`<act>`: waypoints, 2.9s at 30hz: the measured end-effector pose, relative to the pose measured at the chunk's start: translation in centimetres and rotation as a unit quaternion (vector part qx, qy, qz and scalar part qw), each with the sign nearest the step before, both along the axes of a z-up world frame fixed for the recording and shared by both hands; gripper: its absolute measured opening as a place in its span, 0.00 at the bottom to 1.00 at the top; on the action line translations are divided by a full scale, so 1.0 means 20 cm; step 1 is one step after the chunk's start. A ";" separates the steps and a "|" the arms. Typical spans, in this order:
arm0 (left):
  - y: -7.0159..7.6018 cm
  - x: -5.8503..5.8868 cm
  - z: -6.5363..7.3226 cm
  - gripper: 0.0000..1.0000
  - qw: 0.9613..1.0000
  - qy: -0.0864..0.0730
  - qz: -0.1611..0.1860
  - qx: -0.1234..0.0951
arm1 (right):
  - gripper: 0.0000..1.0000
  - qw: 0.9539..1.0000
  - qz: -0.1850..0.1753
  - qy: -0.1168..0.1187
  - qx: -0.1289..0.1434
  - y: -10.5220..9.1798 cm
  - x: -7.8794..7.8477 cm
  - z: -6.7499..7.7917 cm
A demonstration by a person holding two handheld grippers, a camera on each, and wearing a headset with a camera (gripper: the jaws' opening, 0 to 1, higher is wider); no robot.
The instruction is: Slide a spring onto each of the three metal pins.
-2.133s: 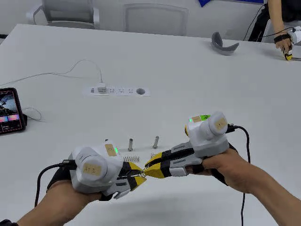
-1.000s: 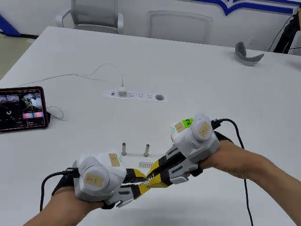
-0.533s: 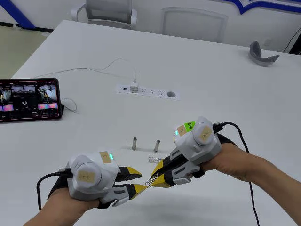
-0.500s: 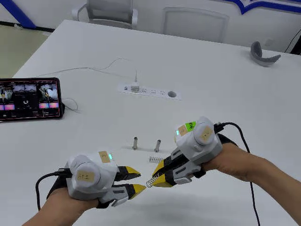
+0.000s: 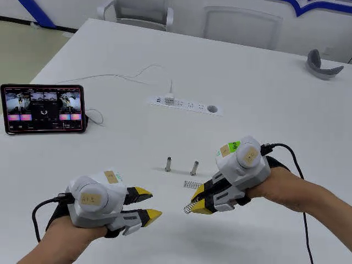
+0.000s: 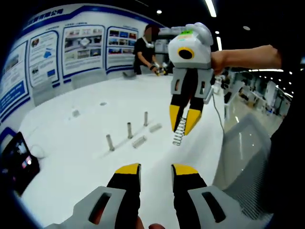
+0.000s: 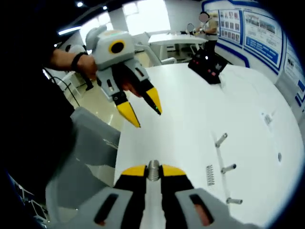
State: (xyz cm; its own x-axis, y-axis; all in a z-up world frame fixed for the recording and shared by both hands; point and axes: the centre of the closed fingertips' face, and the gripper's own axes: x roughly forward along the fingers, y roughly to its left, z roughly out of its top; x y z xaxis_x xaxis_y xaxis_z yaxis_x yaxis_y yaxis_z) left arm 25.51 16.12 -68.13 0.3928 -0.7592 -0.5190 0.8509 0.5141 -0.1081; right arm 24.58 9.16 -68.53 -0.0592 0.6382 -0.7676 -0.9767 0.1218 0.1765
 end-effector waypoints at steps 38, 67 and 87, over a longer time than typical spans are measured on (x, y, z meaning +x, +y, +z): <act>0.40 0.18 -0.13 0.60 0.990 0.031 0.133 0.024 | 0.12 0.997 -0.057 -0.022 -0.038 -0.04 0.43 -0.11; 0.45 0.19 -0.15 0.71 0.987 0.047 0.153 0.016 | 0.12 0.997 -0.053 -0.038 -0.049 0.10 0.77 -0.17; 0.50 0.17 -0.17 0.72 0.984 0.060 0.167 0.012 | 0.12 0.997 -0.033 -0.034 -0.061 0.17 0.82 -0.24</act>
